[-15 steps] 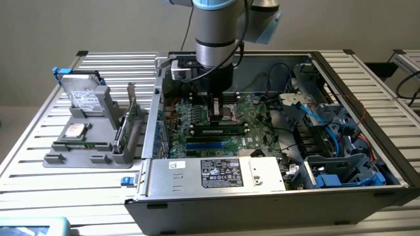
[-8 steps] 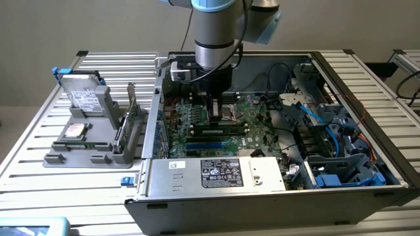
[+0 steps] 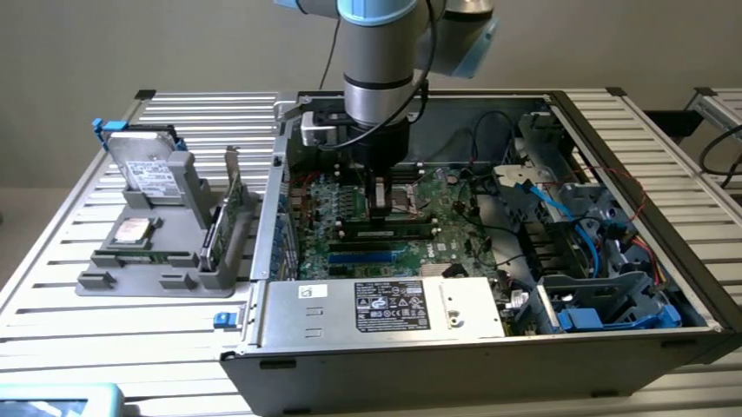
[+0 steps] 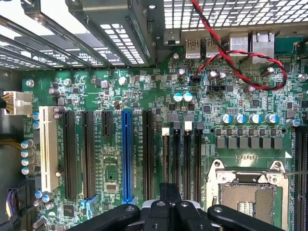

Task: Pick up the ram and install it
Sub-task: 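Press down the ram until it locks into place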

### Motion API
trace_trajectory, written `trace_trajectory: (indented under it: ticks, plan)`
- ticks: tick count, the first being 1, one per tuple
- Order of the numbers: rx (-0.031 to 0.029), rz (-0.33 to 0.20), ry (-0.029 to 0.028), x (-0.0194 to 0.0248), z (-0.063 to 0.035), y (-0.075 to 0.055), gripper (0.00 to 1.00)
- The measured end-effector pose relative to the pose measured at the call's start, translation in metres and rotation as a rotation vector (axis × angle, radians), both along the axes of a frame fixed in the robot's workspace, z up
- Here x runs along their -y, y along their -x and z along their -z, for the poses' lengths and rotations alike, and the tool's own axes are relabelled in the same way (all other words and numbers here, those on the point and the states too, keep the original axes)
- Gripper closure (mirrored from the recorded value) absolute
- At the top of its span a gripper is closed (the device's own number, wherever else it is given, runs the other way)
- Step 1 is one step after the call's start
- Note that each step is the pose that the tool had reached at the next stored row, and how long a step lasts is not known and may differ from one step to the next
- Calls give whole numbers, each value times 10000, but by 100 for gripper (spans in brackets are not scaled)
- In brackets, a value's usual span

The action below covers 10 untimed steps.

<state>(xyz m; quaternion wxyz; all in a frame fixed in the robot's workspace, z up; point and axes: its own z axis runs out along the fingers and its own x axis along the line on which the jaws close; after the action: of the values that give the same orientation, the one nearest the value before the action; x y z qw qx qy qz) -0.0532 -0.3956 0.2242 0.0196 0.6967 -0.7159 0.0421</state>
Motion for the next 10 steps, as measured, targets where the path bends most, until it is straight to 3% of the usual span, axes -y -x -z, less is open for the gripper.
trace_trajectory:
  ticks: [2,7,10]
  plan:
    - [17,-2,-27,-3,-21,-3,89]
    - [-6,0,-7,-1,-86,-69,89]
    - [-80,-1,-3,0,-109,-120,89]
